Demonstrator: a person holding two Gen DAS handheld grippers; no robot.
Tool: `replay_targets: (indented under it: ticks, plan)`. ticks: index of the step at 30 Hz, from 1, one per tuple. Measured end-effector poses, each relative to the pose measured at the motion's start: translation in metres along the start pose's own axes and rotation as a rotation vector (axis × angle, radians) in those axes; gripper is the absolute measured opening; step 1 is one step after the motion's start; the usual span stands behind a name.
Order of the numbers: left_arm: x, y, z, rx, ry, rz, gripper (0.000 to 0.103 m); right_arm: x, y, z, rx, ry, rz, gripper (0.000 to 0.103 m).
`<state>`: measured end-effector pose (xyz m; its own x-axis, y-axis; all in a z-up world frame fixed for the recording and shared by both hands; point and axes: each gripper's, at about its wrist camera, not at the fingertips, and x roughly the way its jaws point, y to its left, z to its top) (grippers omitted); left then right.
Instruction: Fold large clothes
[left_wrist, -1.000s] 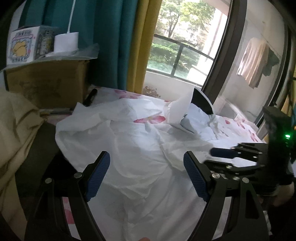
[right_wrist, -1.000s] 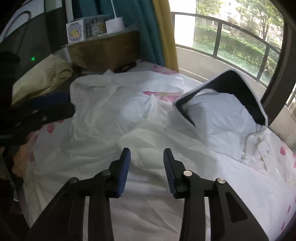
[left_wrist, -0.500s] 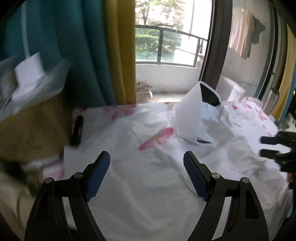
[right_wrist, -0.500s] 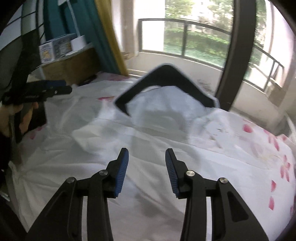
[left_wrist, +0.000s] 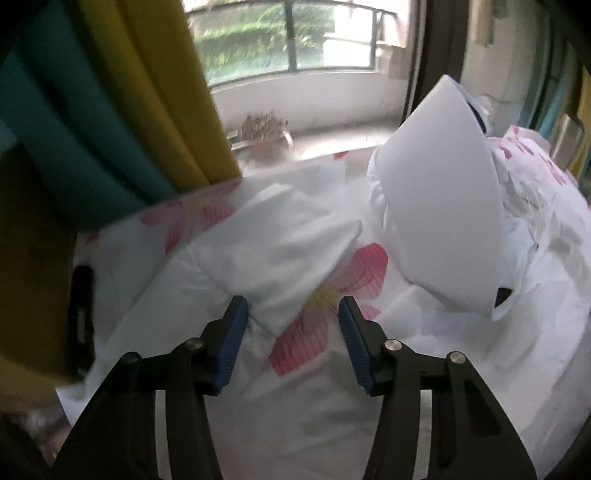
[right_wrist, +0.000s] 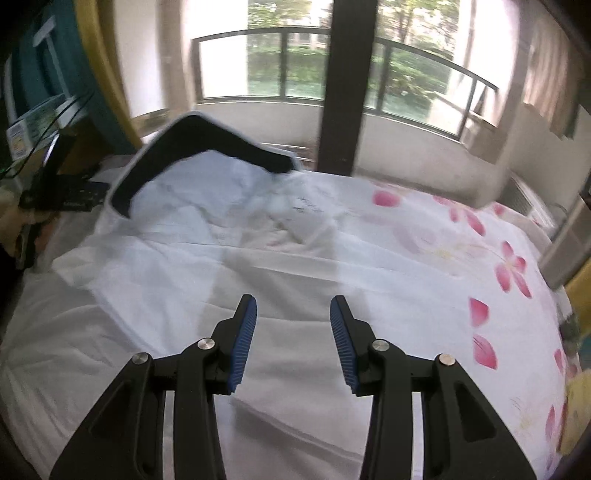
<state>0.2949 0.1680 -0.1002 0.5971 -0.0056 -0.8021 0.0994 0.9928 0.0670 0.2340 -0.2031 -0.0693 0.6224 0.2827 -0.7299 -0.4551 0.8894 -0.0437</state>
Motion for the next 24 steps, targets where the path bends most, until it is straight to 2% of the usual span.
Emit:
replay_targets:
  ticks: [1, 2, 3, 5, 6, 10, 15, 24]
  plan:
    - [0.0, 0.001, 0.0, 0.003, -0.006, -0.002, 0.054, -0.001, -0.006, -0.002, 0.008, 0.002, -0.007, 0.041]
    - [0.001, 0.002, 0.0, 0.0, -0.01, -0.003, 0.047, -0.001, -0.01, -0.003, 0.016, 0.007, -0.016, 0.041]
    - [0.001, 0.004, 0.0, 0.003, -0.016, 0.011, 0.031, -0.001, -0.012, -0.004, 0.022, 0.009, -0.019, 0.041]
    - [0.0, 0.013, 0.0, -0.017, -0.019, 0.035, 0.011, 0.0, -0.015, -0.004, 0.032, 0.012, -0.023, 0.041]
    - [0.0, 0.018, 0.0, -0.038, -0.019, 0.02, 0.007, -0.001, -0.016, -0.006, 0.032, 0.011, -0.023, 0.041]
    - [-0.017, 0.027, -0.003, -0.09, -0.057, 0.032, 0.006, -0.008, -0.011, -0.008, 0.017, -0.005, -0.008, 0.041]
    - [-0.074, 0.027, -0.003, -0.128, -0.163, 0.021, 0.006, -0.022, -0.006, -0.014, -0.006, -0.029, 0.014, 0.041]
    - [-0.163, -0.014, 0.006, -0.133, -0.297, -0.034, 0.006, -0.046, -0.003, -0.024, -0.019, -0.075, 0.064, 0.041]
